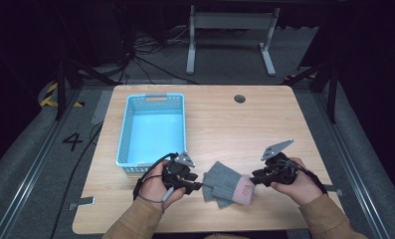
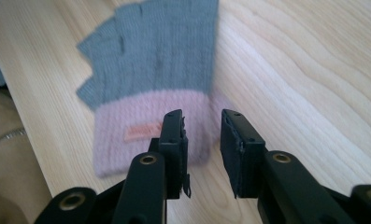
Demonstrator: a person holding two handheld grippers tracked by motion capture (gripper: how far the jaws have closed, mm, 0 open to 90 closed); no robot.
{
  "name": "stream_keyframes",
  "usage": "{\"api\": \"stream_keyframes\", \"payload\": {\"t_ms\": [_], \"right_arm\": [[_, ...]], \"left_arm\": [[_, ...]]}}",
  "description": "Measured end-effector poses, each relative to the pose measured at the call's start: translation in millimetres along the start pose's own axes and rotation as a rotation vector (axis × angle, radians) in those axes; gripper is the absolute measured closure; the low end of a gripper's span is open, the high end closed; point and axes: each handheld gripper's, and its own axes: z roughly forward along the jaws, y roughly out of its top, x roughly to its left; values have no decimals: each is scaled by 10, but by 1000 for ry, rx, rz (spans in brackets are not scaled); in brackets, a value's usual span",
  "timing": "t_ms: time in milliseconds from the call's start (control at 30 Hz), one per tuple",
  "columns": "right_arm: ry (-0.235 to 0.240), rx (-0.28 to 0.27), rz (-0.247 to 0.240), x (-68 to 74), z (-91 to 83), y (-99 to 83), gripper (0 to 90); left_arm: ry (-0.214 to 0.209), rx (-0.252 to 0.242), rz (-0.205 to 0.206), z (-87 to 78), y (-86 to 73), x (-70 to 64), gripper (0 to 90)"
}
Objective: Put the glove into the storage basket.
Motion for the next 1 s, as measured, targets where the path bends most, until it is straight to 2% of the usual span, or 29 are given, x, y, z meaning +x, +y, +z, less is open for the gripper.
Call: {"api": "stream_keyframes", "payload": {"t_ms": [167,533,1000], "right_arm": [[-9,35,1,-58,2,-77,702],[-11,126,-42,-48,45,-159,687],[-13,158,-53,-26,165,-185,693]], "left_arm": [[-1,26,-20,77,-3,38,629],[-4,88,-6,248,22,44,590],[16,144,-11,488,45,84,576]]}}
